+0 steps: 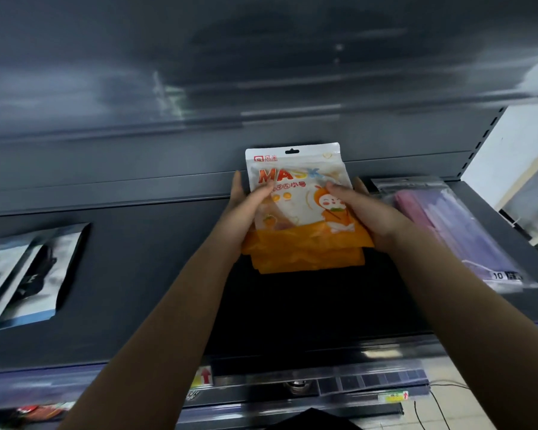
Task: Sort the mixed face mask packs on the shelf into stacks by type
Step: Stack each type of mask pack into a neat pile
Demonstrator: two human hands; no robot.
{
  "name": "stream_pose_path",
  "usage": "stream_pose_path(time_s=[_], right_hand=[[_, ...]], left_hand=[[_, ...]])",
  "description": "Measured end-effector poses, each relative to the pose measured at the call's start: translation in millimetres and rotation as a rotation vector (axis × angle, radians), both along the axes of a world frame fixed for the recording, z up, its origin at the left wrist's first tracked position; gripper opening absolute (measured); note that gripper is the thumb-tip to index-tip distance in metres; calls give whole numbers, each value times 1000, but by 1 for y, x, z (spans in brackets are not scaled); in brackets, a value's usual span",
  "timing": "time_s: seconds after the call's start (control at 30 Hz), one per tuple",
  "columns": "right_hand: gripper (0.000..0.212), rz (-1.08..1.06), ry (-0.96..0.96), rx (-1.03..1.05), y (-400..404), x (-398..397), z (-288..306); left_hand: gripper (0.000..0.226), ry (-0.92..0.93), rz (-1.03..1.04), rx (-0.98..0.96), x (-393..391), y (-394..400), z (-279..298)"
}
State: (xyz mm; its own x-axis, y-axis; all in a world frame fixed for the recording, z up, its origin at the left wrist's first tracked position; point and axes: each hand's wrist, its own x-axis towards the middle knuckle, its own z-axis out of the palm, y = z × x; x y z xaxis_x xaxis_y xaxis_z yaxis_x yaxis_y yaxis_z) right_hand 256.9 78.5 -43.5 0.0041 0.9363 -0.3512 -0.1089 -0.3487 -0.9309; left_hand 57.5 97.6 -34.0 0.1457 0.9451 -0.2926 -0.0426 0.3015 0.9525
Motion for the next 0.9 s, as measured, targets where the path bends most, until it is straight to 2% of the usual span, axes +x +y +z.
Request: stream_pose_path(time_s=[0.07,0.13,0.23,0.33,0.5,0.57,0.63,0.7,0.77,0.9], right_hand=[[110,-31,48,53,-7,-1,-1],[98,-87,80,119,-18,-1,-1],[95,-81,92,192,-31,-5,-3],[74,-48,33,231,-30,-11,-5],[65,-68,21,257,-30,-18,5],[70,-91,-28,290,-37,-18,5],[87,-129,-57,338,-49,-17,0],[103,-167,-67,385,-67,-14,-9],[110,-138,-94,427,-86,-14,-21],[131,-29,-302,425,-101,-25,-45]], left_hand=[[77,-89,5,38,-4,-10,-3],[77,-118,-21,77,-9,-20,-6],[63,-190,-19,108,-11,-29,-11],[31,-144,-75,133,-3,-31,-8],[28,-114,-46,162,1,-33,-5],[47,-104,-32,188,-3,-40,-6],[68,-62,-18,249,-7,-49,-9],[73,-66,-3,304,-10,-63,-15],[75,-113,-1,314,-10,-77,-22],[74,-84,-68,338,-1,-86,-36]])
